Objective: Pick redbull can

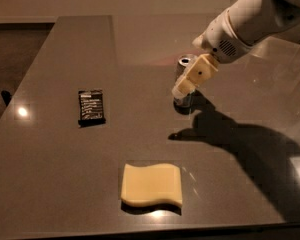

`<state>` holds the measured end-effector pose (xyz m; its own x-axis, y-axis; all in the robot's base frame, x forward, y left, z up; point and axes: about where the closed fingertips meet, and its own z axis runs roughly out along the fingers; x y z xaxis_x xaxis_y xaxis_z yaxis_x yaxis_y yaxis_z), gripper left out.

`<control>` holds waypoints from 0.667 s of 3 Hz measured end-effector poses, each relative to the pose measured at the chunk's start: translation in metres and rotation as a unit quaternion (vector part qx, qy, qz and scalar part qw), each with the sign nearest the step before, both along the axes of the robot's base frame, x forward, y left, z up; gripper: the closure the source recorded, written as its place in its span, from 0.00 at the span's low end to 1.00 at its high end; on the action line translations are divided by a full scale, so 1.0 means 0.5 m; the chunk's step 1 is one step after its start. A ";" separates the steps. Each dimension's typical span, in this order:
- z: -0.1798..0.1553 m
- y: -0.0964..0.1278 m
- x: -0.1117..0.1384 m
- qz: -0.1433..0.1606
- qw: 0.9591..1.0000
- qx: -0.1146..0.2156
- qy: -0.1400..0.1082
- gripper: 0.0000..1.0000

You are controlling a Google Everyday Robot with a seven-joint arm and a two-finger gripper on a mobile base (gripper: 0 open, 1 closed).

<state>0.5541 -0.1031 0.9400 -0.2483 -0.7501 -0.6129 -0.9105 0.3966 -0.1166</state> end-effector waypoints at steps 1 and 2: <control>-0.011 0.012 0.015 0.001 1.000 0.008 0.005 0.33; -0.013 0.014 0.023 0.003 1.000 0.011 0.007 0.57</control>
Offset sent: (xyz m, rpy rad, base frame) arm 0.0176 0.0044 -0.0087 0.0309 0.0210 0.0043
